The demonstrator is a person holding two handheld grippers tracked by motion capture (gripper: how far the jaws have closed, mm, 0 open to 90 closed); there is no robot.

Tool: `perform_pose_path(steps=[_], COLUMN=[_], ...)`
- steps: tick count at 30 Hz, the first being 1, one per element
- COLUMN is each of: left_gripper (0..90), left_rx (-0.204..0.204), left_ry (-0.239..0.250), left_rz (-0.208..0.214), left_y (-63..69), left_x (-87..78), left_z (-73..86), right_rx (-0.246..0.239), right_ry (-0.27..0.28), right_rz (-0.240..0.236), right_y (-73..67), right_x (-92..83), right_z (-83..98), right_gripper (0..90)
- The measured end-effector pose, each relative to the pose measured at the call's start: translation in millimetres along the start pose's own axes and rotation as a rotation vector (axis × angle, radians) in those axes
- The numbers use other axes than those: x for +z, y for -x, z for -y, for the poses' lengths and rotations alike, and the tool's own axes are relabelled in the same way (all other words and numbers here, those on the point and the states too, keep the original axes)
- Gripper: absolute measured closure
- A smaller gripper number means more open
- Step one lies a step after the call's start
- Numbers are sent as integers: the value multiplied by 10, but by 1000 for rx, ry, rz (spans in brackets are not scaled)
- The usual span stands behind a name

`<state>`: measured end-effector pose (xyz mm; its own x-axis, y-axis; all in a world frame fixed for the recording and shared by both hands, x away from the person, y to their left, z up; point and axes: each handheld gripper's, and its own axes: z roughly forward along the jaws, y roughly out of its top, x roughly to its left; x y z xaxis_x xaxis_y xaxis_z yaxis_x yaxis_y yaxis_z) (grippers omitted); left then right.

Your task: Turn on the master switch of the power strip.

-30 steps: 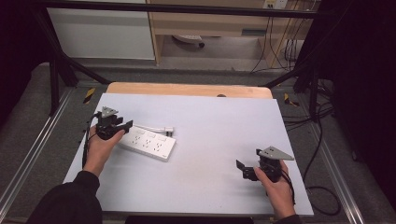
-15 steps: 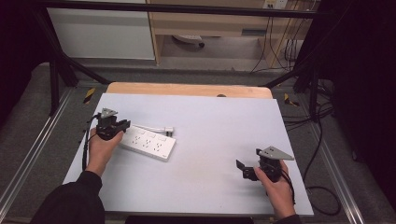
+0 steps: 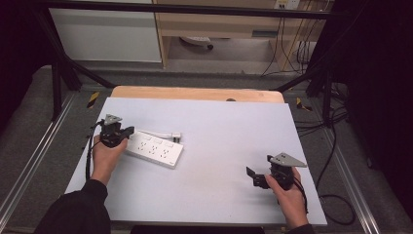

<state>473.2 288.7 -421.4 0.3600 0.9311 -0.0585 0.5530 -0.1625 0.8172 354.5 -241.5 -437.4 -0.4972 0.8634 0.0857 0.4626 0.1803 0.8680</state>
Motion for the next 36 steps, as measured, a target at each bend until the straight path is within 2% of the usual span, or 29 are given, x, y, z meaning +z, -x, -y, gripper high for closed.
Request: perform_pose_path(steps=[19, 25, 30, 36], left_gripper=[900, 900, 900, 900], left_rx=[26, 29, 58, 49], left_ry=[-30, -35, -48, -48], left_rz=[11, -11, -35, -40], left_y=[53, 22, 9, -14], left_x=[86, 92, 105, 99], left_z=[30, 50, 50, 55], right_rx=[-1, 0, -4, -3], right_ry=[3, 3, 4, 4], right_rz=[-1, 0, 0, 0], right_y=[9, 8, 8, 9], right_x=[-10, -9, -11, -12], right_z=[-6, -6, -6, -6], right_gripper=[50, 50, 50, 50])
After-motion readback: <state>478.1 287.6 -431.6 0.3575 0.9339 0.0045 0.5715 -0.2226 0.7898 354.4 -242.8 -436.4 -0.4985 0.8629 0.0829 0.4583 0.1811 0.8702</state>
